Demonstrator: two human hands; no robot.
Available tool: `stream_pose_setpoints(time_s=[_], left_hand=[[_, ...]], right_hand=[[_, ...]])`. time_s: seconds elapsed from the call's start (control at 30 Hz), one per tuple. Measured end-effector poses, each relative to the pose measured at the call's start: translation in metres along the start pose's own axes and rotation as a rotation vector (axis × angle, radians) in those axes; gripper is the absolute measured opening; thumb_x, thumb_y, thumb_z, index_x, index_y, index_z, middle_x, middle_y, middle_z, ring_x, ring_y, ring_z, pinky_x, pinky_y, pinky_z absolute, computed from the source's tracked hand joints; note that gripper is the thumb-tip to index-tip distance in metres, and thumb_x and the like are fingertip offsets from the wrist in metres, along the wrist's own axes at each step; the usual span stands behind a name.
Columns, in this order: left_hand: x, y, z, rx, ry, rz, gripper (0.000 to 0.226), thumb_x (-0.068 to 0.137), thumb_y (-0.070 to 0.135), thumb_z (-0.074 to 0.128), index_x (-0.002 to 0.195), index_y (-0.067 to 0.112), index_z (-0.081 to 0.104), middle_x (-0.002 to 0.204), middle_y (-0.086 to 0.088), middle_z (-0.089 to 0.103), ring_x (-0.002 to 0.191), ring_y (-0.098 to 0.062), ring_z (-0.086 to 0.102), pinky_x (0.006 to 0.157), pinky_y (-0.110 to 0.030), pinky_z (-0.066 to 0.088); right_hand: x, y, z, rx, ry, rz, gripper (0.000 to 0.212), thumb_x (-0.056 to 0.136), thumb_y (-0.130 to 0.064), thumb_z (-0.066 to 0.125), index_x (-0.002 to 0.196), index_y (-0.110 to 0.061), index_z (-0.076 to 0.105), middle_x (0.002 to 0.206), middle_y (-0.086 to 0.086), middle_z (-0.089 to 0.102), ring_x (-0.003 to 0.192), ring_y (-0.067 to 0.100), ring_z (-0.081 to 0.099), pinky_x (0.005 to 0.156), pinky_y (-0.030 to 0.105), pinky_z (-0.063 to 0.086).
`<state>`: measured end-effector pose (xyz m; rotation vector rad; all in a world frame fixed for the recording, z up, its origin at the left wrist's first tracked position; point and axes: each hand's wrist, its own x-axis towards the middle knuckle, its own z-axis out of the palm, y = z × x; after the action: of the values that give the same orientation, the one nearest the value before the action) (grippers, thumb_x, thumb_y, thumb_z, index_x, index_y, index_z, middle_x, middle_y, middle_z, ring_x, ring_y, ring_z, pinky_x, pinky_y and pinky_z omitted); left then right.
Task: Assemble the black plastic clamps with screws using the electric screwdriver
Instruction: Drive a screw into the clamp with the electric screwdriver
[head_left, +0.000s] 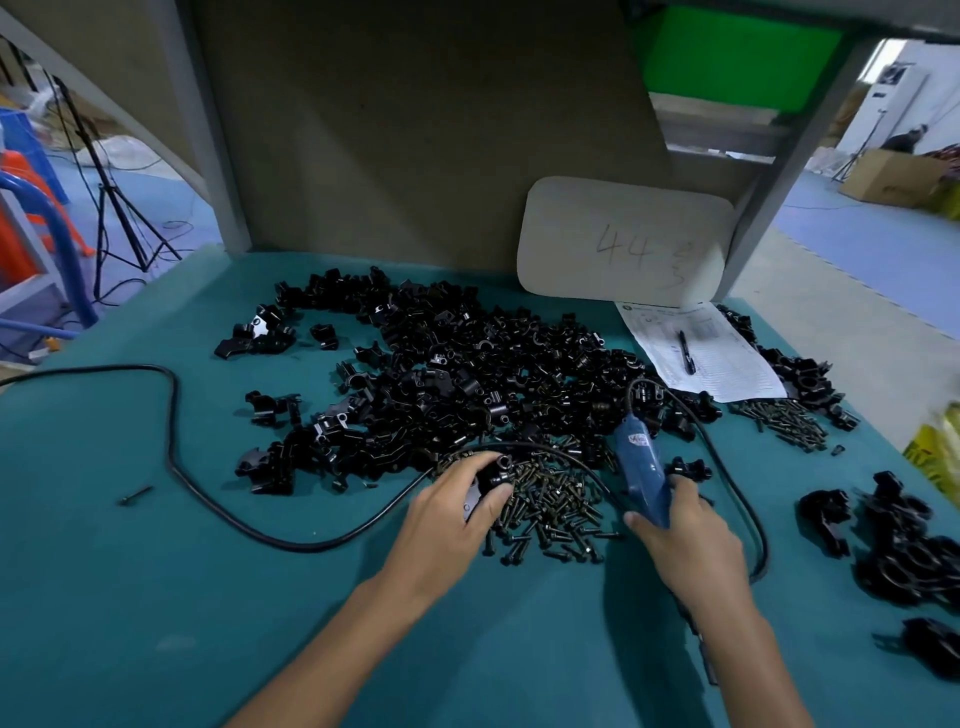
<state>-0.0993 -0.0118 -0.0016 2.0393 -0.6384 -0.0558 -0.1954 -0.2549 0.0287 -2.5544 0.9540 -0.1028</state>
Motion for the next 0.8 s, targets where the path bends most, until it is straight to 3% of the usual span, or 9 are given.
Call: stream_pose_setpoints(time_s=[0.07,0.13,0.2,0.27,0.33,0.43,0.53,0.67,0.8], left_hand=[[-0.002,-0.008,0.006,0.032,-0.007,-0.002,0.053,0.098,0.067,0.041,0.145,0.041,0.042,0.131,0.046,0.036,0.129,0.01,0.039,0.108,-0.02,0.036],[-0.003,-0.013,0.01,0.035,-0.009,-0.009,0.051,0.096,0.074,0.036,0.142,0.051,0.036,0.13,0.052,0.031,0.13,0.009,0.037,0.109,-0.023,0.035],[-0.003,-0.015,0.011,0.027,-0.032,-0.028,0.048,0.094,0.078,0.033,0.137,0.058,0.031,0.137,0.045,0.036,0.133,0.003,0.039,0.109,-0.029,0.039],[-0.002,-0.017,0.012,0.034,-0.061,-0.029,0.049,0.093,0.08,0.032,0.136,0.058,0.029,0.142,0.032,0.043,0.132,-0.001,0.043,0.106,-0.031,0.042],[-0.002,-0.018,0.013,0.05,-0.081,-0.015,0.05,0.092,0.08,0.031,0.136,0.056,0.032,0.141,0.027,0.047,0.128,0.003,0.045,0.101,-0.023,0.04],[-0.004,-0.015,0.013,0.093,-0.098,0.007,0.051,0.093,0.079,0.029,0.137,0.053,0.033,0.135,0.034,0.042,0.119,0.023,0.037,0.092,-0.001,0.03],[-0.006,-0.012,0.012,0.115,-0.088,0.022,0.055,0.096,0.072,0.031,0.142,0.042,0.037,0.131,0.039,0.038,0.115,0.037,0.024,0.088,0.009,0.021],[-0.007,-0.011,0.01,0.112,-0.088,0.012,0.057,0.097,0.069,0.034,0.144,0.038,0.038,0.128,0.047,0.031,0.114,0.038,0.022,0.09,0.009,0.02],[-0.008,-0.009,0.01,0.139,-0.105,0.02,0.063,0.094,0.07,0.035,0.145,0.033,0.042,0.132,0.029,0.043,0.113,0.021,0.035,0.09,0.0,0.028]], right_hand=[[0.002,0.003,-0.004,0.192,0.0,0.018,0.061,0.098,-0.041,0.066,0.144,-0.009,0.043,0.103,-0.001,0.058,0.092,0.03,0.062,0.076,0.041,0.045],[0.002,0.003,-0.012,0.668,-0.041,0.078,0.046,0.099,-0.032,0.067,0.138,-0.014,0.053,0.103,-0.001,0.066,0.081,0.024,0.072,0.068,0.037,0.051],[0.003,-0.003,-0.022,1.198,-0.061,0.179,0.021,0.098,-0.024,0.066,0.118,-0.017,0.06,0.093,0.005,0.067,0.063,0.021,0.071,0.053,0.03,0.054],[0.006,-0.013,-0.028,1.613,-0.077,0.19,0.023,0.094,-0.028,0.068,0.11,-0.016,0.056,0.086,0.006,0.064,0.062,0.019,0.066,0.054,0.027,0.056],[0.01,-0.026,-0.03,1.911,-0.037,0.187,0.038,0.09,-0.044,0.072,0.113,-0.019,0.054,0.08,0.002,0.065,0.064,0.015,0.062,0.063,0.029,0.057],[0.019,-0.044,-0.024,2.067,0.126,0.323,0.052,0.084,-0.058,0.075,0.109,-0.019,0.053,0.072,-0.003,0.061,0.058,0.012,0.057,0.063,0.027,0.053],[0.026,-0.055,-0.015,2.139,0.294,0.441,0.053,0.082,-0.055,0.079,0.111,-0.019,0.053,0.069,-0.004,0.058,0.056,0.013,0.056,0.061,0.025,0.052],[0.032,-0.063,-0.004,2.165,0.34,0.478,0.057,0.08,-0.051,0.081,0.118,-0.017,0.053,0.068,-0.003,0.057,0.057,0.015,0.056,0.06,0.027,0.051],[0.032,-0.073,0.008,2.156,0.308,0.479,0.054,0.081,-0.049,0.079,0.115,-0.017,0.053,0.07,-0.001,0.057,0.056,0.015,0.056,0.057,0.028,0.052]])
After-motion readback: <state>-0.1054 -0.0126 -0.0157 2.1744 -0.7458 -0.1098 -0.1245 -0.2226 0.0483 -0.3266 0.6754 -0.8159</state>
